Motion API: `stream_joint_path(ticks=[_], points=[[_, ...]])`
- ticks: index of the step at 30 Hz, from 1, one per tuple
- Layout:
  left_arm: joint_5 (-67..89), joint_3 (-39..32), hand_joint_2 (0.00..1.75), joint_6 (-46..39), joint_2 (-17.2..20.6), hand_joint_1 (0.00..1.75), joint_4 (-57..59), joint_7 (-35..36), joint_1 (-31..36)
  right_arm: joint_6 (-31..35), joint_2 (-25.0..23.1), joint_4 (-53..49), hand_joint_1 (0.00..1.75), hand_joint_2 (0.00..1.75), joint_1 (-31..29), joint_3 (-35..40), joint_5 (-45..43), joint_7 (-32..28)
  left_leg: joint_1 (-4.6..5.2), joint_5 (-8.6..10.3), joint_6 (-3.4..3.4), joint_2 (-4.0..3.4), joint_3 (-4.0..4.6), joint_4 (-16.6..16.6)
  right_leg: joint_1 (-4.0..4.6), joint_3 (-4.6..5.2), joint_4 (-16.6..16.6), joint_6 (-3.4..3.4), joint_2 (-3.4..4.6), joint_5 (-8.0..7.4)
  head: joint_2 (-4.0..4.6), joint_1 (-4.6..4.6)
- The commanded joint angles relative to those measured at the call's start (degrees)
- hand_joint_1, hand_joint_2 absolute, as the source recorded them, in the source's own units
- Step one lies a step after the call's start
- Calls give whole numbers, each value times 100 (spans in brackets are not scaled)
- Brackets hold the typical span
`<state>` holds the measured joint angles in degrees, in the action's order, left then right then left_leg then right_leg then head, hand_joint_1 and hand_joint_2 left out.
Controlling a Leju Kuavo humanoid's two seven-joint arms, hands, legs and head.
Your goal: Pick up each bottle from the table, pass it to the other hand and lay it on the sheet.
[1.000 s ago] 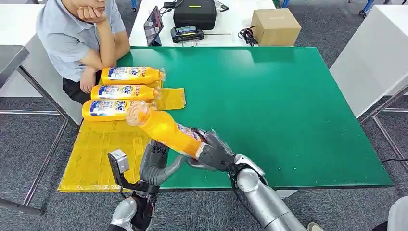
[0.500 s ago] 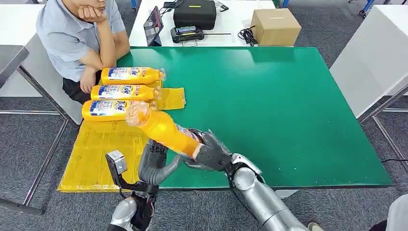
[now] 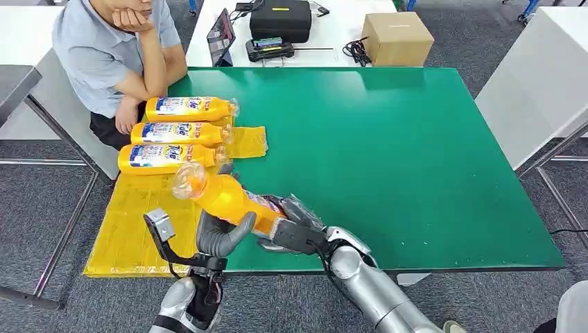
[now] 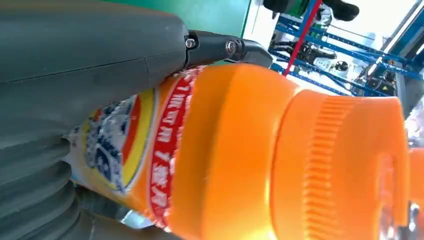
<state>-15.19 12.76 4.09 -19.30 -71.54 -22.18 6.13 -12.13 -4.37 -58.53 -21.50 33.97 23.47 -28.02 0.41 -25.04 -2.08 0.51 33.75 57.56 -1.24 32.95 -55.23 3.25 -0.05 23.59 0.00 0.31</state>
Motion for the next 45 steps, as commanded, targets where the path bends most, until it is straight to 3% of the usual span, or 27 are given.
stream_joint_path(ticks=[1, 5, 6, 7, 8, 9, 10, 17, 25, 26, 32, 34, 38, 45], points=[[11, 60, 175, -18, -70, 0, 267, 14, 304, -17, 6, 429, 145, 175, -240, 333, -34, 9, -5, -2, 8, 1, -4, 1, 5, -6, 0, -9, -3, 2, 0, 0], [11, 60, 175, -18, -70, 0, 267, 14, 304, -17, 6, 429, 145, 175, -240, 333, -34, 9, -9, -7, 12, 0, -10, 6, 10, -14, -1, -14, -3, 5, 0, 0], [54, 70, 175, 9, -70, 154, 269, -25, 308, -43, -15, 467, 134, 175, -258, 307, -77, 9, -7, -3, 9, 1, -6, 3, 7, -8, 0, -11, -4, 3, 0, 0], [127, 63, 175, 14, -70, 175, 253, -82, 302, -76, -31, 478, 124, 175, -258, 286, -128, 4, -9, -8, 12, -1, -11, 7, 10, -14, -3, -15, -3, 6, 0, 0], [196, 75, 175, 25, -70, 175, 235, -114, 299, -150, -49, 488, 61, 175, -256, 234, -234, -1, -8, -6, 11, 0, -10, 4, 9, -12, -2, -13, -3, 5, 0, 0], [260, 75, 175, -15, -70, 175, 191, -138, 281, -118, -42, 469, 19, 175, -255, 218, -233, 0, -7, -4, 10, -1, -7, 3, 8, -10, 0, -12, -2, 3, 0, 0], [338, 82, 175, -54, -70, 175, 173, -160, 275, -100, -54, 463, 0, 175, -249, 177, -264, 13, -11, -8, 13, -3, -12, 7, 12, -16, -1, -16, -1, 6, 0, 0], [1650, 146, 175, -759, -40, 175, -183, -113, 183, 52, -141, 231, 0, 175, -64, -279, -462, 243, -7, -4, 9, 2, -5, 4, 8, -8, -1, -11, -4, 4, 0, 0], [2647, 45, 175, -1004, -58, 175, -444, 173, 198, 157, -226, 75, 0, 175, 206, -606, -381, 318, -10, -7, 13, 6, -10, 6, 11, -14, -1, -15, -10, 8, 0, 0], [2809, 24, 175, -1040, -60, 175, -546, 191, 193, 171, -233, 61, 0, 0, 247, -648, -362, 318, -9, -5, 11, 8, -6, 5, 9, -11, -1, -13, -11, 6, 0, -2], [3491, -101, 175, -1213, -44, 175, -981, 265, 210, 250, -302, 2, 0, 0, 349, -845, -253, 297, -10, -7, 13, 3, -6, 9, 10, -10, -5, -15, -7, 7, 0, 0], [4333, -184, 175, -1570, 33, 175, -1265, 261, 290, 270, -347, -11, 0, 0, 359, -969, -205, 280, -13, -12, 16, -3, -8, 14, 14, -11, -9, -19, -1, 10, 0, 0], [7574, -493, 175, -2274, 202, 175, -1628, 994, 619, 209, -506, 260, 0, 0, 135, -1133, -187, 182, -9, -3, 12, -5, 1, 7, 9, 2, -7, -14, 2, 1, 0, 0], [9553, -815, 175, -2372, 445, 175, -787, 1708, 1148, 198, -604, 514, 0, 0, 121, -1297, -264, -4, -11, -2, 18, -10, -13, 3, 11, -13, -4, -19, 7, 1, 0, -2]])
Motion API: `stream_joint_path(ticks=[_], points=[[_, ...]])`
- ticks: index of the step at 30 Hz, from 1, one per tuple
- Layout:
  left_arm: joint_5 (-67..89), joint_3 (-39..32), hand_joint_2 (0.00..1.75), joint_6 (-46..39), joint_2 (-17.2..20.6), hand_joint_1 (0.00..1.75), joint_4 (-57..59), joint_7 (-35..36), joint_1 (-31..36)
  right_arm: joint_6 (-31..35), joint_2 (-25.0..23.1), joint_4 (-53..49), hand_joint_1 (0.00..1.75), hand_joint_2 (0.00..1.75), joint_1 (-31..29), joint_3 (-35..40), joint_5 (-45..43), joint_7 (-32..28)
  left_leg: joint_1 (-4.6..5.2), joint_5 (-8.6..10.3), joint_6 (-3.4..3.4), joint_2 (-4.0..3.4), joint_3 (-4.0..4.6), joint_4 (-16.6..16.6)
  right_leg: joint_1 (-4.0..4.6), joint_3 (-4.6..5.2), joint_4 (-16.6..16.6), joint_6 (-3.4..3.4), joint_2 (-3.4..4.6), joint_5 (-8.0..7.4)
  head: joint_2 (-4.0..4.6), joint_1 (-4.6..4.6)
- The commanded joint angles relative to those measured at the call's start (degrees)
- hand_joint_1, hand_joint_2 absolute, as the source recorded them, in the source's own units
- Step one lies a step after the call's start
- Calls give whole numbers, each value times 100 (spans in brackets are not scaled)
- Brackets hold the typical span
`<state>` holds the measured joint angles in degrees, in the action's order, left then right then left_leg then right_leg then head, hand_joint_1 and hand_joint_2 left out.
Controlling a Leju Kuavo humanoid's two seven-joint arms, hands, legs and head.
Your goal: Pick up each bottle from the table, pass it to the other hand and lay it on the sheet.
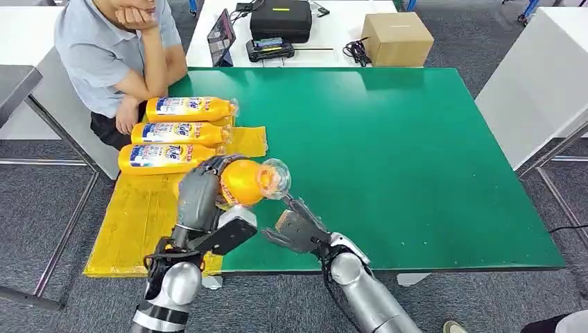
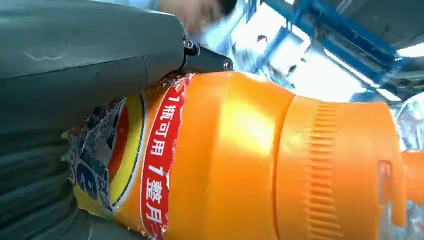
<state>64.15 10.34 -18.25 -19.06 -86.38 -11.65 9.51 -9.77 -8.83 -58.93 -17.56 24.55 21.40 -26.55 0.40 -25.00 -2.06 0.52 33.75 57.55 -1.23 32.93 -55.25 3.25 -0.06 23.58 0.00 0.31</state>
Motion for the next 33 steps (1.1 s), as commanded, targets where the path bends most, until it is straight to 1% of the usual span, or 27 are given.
stream_joint_path(ticks=[1, 2, 6, 7, 8, 9, 10, 11, 13, 14, 15, 16, 18, 19, 20, 21, 23, 31, 32, 33], points=[[1917, -621, 175, -162, 484, 175, 890, 824, 881, -5, -147, 542, 0, 0, -248, -349, -27, -173, -11, -3, 17, -5, -20, -2, 12, -19, 3, -20, 1, 2, 0, 0], [2317, -607, 175, -110, 610, 175, 1254, 990, 1022, 61, -112, 535, 0, 0, -223, -342, 24, -200, -6, -1, 11, -4, -17, -4, 7, -16, 3, -15, 1, 2, 0, -2], [2309, -628, 175, -173, 624, 175, 1350, 977, 1056, 71, -107, 536, 0, 0, -220, -349, 30, -211, -6, 0, 11, -3, -20, -6, 6, -19, 5, -15, -1, 2, 0, 0], [2391, -677, 175, -70, 611, 175, 1465, 1093, 1085, 100, -96, 505, 0, 0, -205, -373, 41, -228, -11, -3, 15, -4, -26, -5, 11, -26, 6, -19, 0, 4, 0, -2], [2556, -657, 175, 48, 666, 175, 1550, 1173, 1115, 133, -87, 468, 0, 0, -183, -394, 52, -247, -6, -1, 10, 0, -15, -3, 6, -15, 3, -13, -3, 3, 0, -2], [2585, -446, 175, 246, 882, 175, 1819, 1467, 1222, 196, -72, 365, 0, 0, -123, -477, 65, -265, -4, 0, 7, -1, -10, -3, 4, -10, 2, -9, -1, 2, 0, 0], [2585, -450, 175, 231, 926, 173, 2050, 1524, 1299, 224, -60, 274, 0, 0, -69, -543, 72, -264, -7, -2, 12, 0, -21, -5, 7, -21, 4, -15, -4, 4, 0, -2], [2576, -656, 175, 307, 870, 175, 2330, 1492, 1382, 250, -56, 176, 0, 0, -2, -626, 97, -266, -1, 3, 6, 7, -14, -7, 1, -14, 3, -9, -9, 3, 0, -2], [2556, -722, 175, 229, 888, 175, 2466, 1397, 1426, 236, -40, 125, 0, 0, 36, -641, 118, -265, -5, 3, 12, 10, -24, -10, 5, -26, 8, -15, -13, 3, 0, -2], [2521, -865, 175, 310, 899, 175, 2694, 1340, 1490, 154, -63, 161, 0, 0, 70, -690, 103, -240, -5, 2, 9, 5, -15, -5, 5, -16, 5, -12, -7, 2, 0, -2], [2450, -978, 175, 341, 900, 175, 2838, 1317, 1526, 148, -72, 221, 0, 0, 87, -700, 106, -233, -9, 0, 15, 0, -25, -6, 9, -24, 5, -19, -4, 3, 0, 0], [2585, -836, 175, 372, 1039, 175, 3120, 1338, 1605, 142, -77, 348, 0, 0, 105, -706, 143, -270, -7, 0, 12, 0, -17, -4, 7, -17, 4, -15, -5, 3, 0, -4], [2585, -862, 175, 340, 1069, 175, 3343, 1365, 1652, 109, -100, 416, 0, 0, 149, -720, 137, -356, -10, -2, 16, 1, -28, -7, 10, -27, 6, -20, -5, 5, 0, -2], [2585, -916, 175, 385, 1066, 175, 3491, 1371, 1680, 98, -119, 438, 0, 0, 183, -706, 145, -404, -4, 1, 8, 1, -17, -6, 4, -16, 4, -11, -4, 2, 0, -2], [2581, -989, 175, 501, 1069, 175, 3669, 1368, 1741, 79, -134, 435, 0, 0, 201, -699, 142, -442, -11, -3, 15, -2, -26, -4, 12, -27, 7, -19, -3, 4, 0, -2], [2585, -897, 175, 556, 1145, 175, 3803, 1445, 1785, 76, -148, 427, 0, 0, 215, -684, 147, -452, -7, -1, 11, -3, -21, -7, 8, -20, 6, -15, 0, 2, 0, -2], [2585, -899, 175, 492, 1165, 175, 3966, 1453, 1846, 89, -158, 398, 0, 0, 229, -673, 151, -452, -10, -3, 13, -4, -20, -3, 11, -20, 5, -16, -1, 4, 0, -2], [2585, -904, 175, 492, 1157, 175, 3971, 1453, 1858, 84, -156, 393, 0, 0, 219, -672, 152, -452, -6, 0, 7, -2, -7, 0, 6, -7, 0, -10, -1, 2, 0, -2], [2585, -744, 175, 633, 1233, 175, 4070, 1584, 1894, 27, -149, 361, 0, 0, 239, -666, 130, -477, -12, -4, 12, -5, -14, 3, 12, -15, 0, -16, 1, 4, 0, -2], [2585, -730, 175, 681, 1254, 175, 4156, 1521, 1903, 42, -147, 318, 0, 0, 271, -665, 130, -477, -7, -1, 8, 0, -7, 1, 6, -8, -1, -11, -2, 3, 0, -2]])
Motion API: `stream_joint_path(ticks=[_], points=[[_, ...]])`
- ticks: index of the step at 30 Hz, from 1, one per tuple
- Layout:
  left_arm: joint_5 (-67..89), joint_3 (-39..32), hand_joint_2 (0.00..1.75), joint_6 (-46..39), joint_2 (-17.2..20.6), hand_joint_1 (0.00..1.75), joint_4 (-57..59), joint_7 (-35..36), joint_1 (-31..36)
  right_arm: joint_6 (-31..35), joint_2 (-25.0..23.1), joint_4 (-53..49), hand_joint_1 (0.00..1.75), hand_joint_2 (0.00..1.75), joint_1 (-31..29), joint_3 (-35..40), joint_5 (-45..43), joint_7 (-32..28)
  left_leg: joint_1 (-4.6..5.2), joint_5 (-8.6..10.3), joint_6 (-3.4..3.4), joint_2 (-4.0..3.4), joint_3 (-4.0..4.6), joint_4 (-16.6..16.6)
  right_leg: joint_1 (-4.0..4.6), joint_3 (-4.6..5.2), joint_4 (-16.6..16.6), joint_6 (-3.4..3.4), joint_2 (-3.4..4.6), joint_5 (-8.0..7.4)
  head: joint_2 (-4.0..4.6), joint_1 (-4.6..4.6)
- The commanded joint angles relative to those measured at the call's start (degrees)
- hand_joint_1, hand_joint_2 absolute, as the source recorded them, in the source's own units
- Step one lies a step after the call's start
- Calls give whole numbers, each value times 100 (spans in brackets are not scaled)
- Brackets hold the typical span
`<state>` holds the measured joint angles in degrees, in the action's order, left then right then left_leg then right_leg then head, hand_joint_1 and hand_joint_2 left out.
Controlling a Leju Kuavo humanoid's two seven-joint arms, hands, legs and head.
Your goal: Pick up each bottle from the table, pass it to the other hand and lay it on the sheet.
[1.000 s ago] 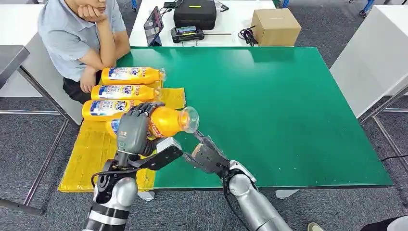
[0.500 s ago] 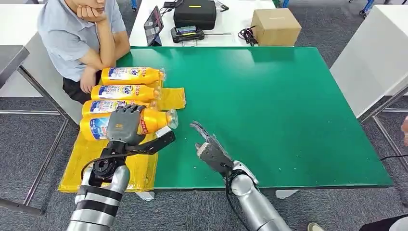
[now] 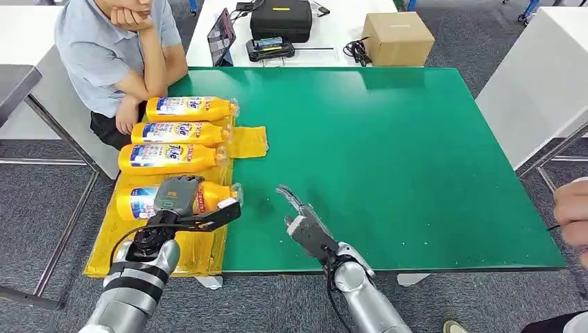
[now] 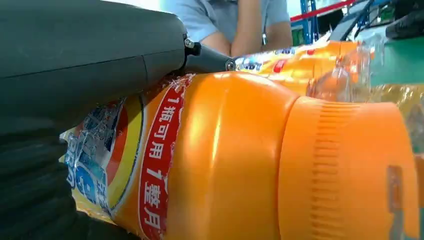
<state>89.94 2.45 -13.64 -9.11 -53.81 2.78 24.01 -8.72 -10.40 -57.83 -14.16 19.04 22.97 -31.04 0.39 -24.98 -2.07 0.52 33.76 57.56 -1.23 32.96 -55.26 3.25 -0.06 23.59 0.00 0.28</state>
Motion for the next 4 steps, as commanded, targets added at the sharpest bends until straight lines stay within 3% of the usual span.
stream_joint_path(ticks=[1, 4], points=[[6, 7, 175, 265, 264, 175, 1055, -45, 450, -36, 27, 133, 0, 0, -19, -120, -30, -36, -10, -6, 14, -3, -13, 4, 11, -16, -1, -16, -1, 5, 0, -2], [6, 89, 175, 208, 345, 175, 1336, -105, 423, -33, 62, -1, 0, 0, 46, -190, -101, -69, -9, -7, 15, -5, -23, -3, 10, -24, 4, -18, 0, 6, 0, -2]])
